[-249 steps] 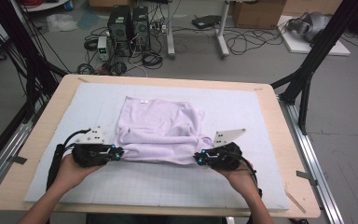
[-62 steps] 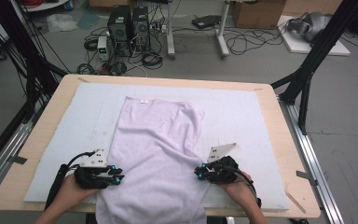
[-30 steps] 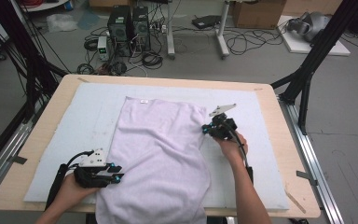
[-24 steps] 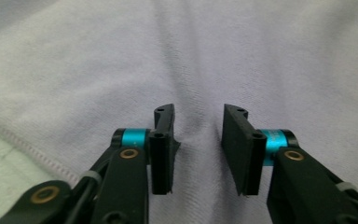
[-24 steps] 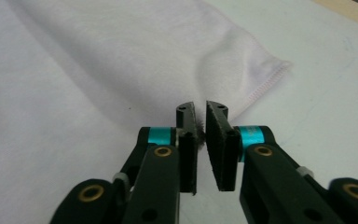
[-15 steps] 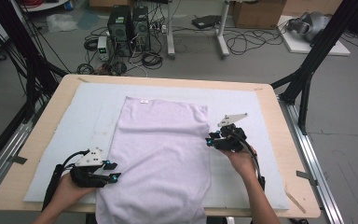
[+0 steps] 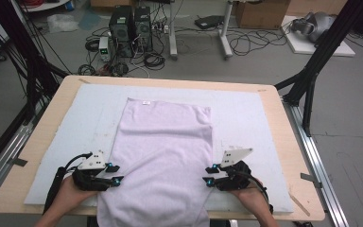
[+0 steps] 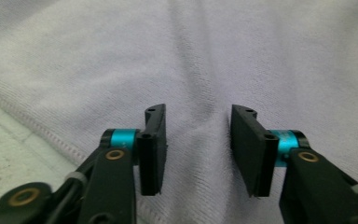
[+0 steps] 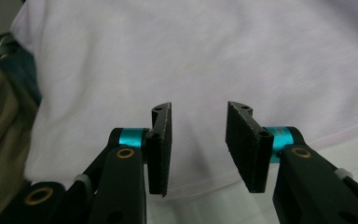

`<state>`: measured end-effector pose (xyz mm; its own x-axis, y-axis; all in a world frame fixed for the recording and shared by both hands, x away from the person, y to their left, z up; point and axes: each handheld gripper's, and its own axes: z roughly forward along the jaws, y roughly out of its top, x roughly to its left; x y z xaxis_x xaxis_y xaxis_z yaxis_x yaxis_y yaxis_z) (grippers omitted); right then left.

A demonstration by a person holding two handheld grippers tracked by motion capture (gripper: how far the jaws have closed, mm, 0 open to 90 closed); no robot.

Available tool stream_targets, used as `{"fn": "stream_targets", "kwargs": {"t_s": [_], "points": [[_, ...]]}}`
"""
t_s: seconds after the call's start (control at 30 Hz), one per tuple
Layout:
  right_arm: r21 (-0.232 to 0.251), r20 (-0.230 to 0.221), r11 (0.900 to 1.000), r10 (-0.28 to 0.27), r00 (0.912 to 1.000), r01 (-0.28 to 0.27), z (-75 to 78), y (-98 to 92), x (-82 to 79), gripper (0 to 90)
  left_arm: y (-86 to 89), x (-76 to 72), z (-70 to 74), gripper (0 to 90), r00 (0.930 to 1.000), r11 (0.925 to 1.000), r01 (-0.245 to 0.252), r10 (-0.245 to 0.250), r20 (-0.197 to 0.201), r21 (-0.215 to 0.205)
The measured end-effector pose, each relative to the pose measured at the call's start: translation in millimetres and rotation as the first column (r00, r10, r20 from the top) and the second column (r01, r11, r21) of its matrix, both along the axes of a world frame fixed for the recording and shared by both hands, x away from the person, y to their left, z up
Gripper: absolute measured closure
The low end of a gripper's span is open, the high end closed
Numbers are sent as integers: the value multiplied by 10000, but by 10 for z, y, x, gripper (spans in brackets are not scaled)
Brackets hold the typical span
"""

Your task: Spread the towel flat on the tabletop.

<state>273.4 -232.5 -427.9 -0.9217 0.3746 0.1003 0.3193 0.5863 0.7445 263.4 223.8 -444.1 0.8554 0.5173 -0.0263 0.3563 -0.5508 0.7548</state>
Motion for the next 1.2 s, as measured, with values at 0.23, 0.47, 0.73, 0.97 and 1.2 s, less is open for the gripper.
{"fn": "stream_targets", "kwargs": {"t_s": [0.23,0.47,0.73,0.97,1.2], "points": [[-450,-743,9955,794,9941,-829,-131,122,-51,891,7,5,4,718,10000,10000,-47,47,57,23],[-467,-185,9909,1252,9920,-1260,88,317,-1,900,10,9,6,745,9999,10000,-74,74,70,-1],[1,-430,9950,994,9941,-995,50,161,-39,697,106,-1,16,622,9994,9995,-327,328,108,-19],[8,-426,9964,849,9955,-849,-81,6,-235,687,77,12,4,590,9992,9993,-381,380,73,47],[-450,-693,9906,1259,9896,-1291,-104,121,-226,889,80,10,-1,592,9990,9991,-433,433,59,5]]}}
